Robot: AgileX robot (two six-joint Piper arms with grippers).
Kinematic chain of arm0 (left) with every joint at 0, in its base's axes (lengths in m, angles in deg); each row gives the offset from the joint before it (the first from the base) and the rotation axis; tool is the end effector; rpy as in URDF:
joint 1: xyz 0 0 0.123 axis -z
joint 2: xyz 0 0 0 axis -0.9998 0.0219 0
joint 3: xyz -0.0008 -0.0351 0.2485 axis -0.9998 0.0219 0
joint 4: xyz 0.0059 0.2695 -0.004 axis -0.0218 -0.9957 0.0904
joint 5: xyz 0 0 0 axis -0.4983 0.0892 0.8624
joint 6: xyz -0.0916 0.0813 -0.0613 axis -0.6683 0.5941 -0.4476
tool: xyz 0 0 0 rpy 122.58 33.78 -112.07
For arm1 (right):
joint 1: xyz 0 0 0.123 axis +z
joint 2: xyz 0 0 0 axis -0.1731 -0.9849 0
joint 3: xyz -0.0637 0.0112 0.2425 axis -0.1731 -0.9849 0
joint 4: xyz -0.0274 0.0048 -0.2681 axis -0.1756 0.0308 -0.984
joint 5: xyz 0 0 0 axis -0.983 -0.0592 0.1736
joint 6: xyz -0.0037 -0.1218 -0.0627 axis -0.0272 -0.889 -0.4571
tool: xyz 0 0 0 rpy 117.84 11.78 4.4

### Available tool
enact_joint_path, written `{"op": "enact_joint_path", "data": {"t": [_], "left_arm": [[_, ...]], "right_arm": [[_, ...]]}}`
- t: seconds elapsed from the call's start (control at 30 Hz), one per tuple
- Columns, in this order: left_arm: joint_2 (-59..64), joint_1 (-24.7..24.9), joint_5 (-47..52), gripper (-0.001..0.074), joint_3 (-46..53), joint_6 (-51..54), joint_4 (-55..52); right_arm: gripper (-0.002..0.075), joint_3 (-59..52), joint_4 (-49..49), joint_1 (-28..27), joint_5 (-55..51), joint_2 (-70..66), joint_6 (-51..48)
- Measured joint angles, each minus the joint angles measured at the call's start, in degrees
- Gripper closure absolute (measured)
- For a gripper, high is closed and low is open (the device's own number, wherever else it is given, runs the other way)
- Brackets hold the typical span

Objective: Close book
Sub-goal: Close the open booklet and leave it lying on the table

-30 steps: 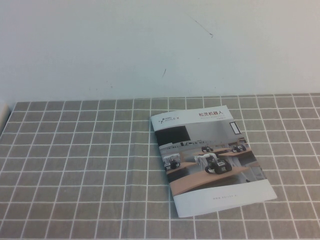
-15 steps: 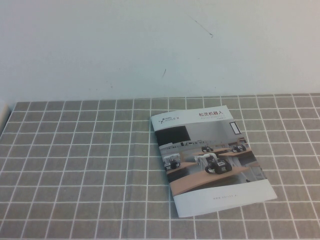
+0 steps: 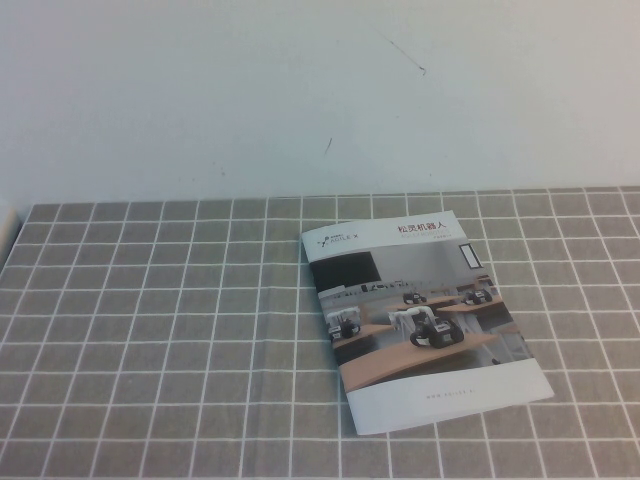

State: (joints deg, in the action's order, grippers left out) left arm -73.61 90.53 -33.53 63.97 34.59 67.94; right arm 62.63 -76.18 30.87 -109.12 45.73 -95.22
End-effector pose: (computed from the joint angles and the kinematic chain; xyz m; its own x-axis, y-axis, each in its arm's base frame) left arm 0.1508 -0.0106 0.1681 -0.2316 0.0756 -0.9699 0.0893 0.9944 0.0562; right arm 0.1442 0.0562 0.2228 -0.5065 -0.3200 -0.8006 -0.4252 0.9005 -0.0910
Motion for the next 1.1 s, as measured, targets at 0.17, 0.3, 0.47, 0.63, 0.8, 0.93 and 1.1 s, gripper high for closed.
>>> {"op": "enact_joint_path", "data": {"t": [0.17, 0.3, 0.47, 0.63, 0.8, 0.93, 1.1], "left_arm": [[0.0, 0.0, 0.0, 0.0737, 0.0, 0.0, 0.0], [-0.1, 0.0, 0.0, 0.0737, 0.0, -0.1, 0.0], [-0.1, 0.0, 0.0, 0.0737, 0.0, -0.5, 0.0], [-0.2, 0.0, 0.0, 0.0737, 0.0, -0.5, 0.0], [-0.2, 0.0, 0.1, 0.0737, 0.0, -0.5, 0.0], [-0.2, 0.0, 0.1, 0.0737, 0.0, -0.5, 0.0], [-0.2, 0.0, 0.1, 0.0737, 0.0, -0.5, 0.0]], "right_arm": [[0.0729, 0.0, 0.0, 0.0, 0.0, 0.0, 0.0], [0.0729, 0.0, 0.0, 0.0, 0.0, 0.0, 0.0], [0.0729, 0.0, 0.0, 0.0, 0.0, 0.0, 0.0], [0.0729, 0.0, 0.0, 0.0, 0.0, 0.0, 0.0], [0.0729, 0.0, 0.0, 0.0, 0.0, 0.0, 0.0], [0.0729, 0.0, 0.0, 0.0, 0.0, 0.0, 0.0], [0.0729, -1.7, -1.1, -0.2, 2.7, 2.0, -1.1]]}}
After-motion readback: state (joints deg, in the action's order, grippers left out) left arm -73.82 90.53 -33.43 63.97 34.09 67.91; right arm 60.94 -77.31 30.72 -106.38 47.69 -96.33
